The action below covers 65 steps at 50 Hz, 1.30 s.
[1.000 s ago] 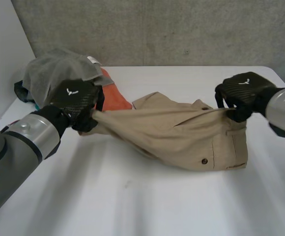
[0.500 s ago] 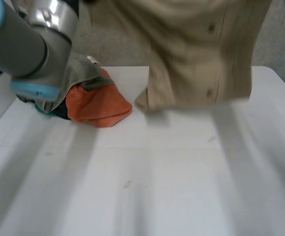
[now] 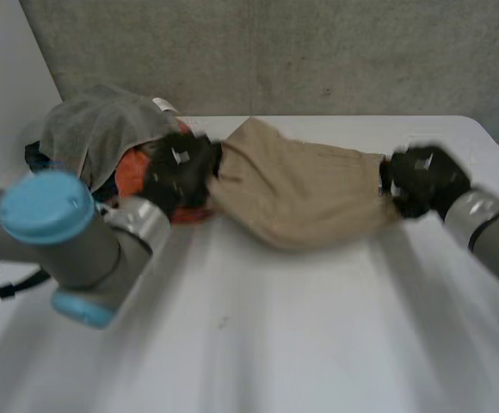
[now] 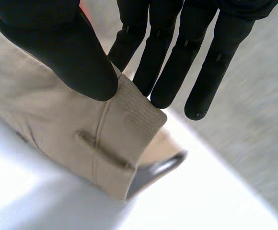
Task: Fold the laundry.
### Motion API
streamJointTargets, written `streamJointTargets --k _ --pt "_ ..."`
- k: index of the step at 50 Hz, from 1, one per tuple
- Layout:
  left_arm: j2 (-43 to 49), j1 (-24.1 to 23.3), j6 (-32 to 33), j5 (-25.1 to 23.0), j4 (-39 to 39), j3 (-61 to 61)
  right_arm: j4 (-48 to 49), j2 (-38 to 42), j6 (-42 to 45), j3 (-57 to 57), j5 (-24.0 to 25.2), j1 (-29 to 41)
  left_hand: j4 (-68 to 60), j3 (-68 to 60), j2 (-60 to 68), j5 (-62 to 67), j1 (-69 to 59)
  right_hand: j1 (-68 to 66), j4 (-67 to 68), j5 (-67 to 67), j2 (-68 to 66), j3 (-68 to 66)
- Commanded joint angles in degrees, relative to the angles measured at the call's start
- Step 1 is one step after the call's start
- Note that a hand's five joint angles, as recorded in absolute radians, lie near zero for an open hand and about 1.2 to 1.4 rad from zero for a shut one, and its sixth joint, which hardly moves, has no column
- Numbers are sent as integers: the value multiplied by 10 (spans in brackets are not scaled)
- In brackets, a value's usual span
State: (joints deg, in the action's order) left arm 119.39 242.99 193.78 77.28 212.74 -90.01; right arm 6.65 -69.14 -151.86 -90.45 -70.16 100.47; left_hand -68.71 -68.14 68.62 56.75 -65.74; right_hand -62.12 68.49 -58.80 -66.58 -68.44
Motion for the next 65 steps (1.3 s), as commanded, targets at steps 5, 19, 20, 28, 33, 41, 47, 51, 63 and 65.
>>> streamJointTargets --k 5,19,20,28,33,41,47,51,63,65 --pt "-31 -8 120 47 -102 -81 -74 15 60 -40 -4 0 242 237 -241 -223 213 -179 115 -112 -134 -116" --pt "-136 -20 92 116 -264 -66 -75 4 59 -58 -4 -7 383 378 -382 -364 354 -179 115 -112 -134 -116" --pt "-135 -19 82 115 -268 -62 -75 4 58 -57 -4 -8 378 372 -377 -359 348 -179 115 -112 -134 -116" --pt "-68 -14 29 112 -280 -25 -75 1 58 -56 -6 -16 326 320 -325 -306 296 -179 115 -112 -134 -116" --pt "-28 -19 30 111 -315 4 -75 2 59 -54 -12 -19 323 317 -322 -303 293 -179 115 -112 -134 -116" --pt "23 -28 38 97 -337 33 -78 9 60 -50 -17 -15 252 246 -251 -233 223 -179 115 -112 -134 -116" --pt "53 -34 66 95 -343 53 -98 8 60 -39 -25 -17 -113 -118 114 132 -142 -179 115 -112 -134 -116" --pt "33 -39 75 105 -380 55 -163 -6 80 -25 -23 -24 -113 -119 114 133 -143 -179 115 -112 -134 -116" --pt "-157 -81 117 66 -533 -95 -528 -74 335 -17 22 -98 -113 -119 114 133 -143 -179 115 -112 -134 -116" --pt "-171 -97 133 66 -544 -108 -570 -76 367 -20 27 -106 -113 -119 114 133 -143 -179 115 -112 -134 -116"
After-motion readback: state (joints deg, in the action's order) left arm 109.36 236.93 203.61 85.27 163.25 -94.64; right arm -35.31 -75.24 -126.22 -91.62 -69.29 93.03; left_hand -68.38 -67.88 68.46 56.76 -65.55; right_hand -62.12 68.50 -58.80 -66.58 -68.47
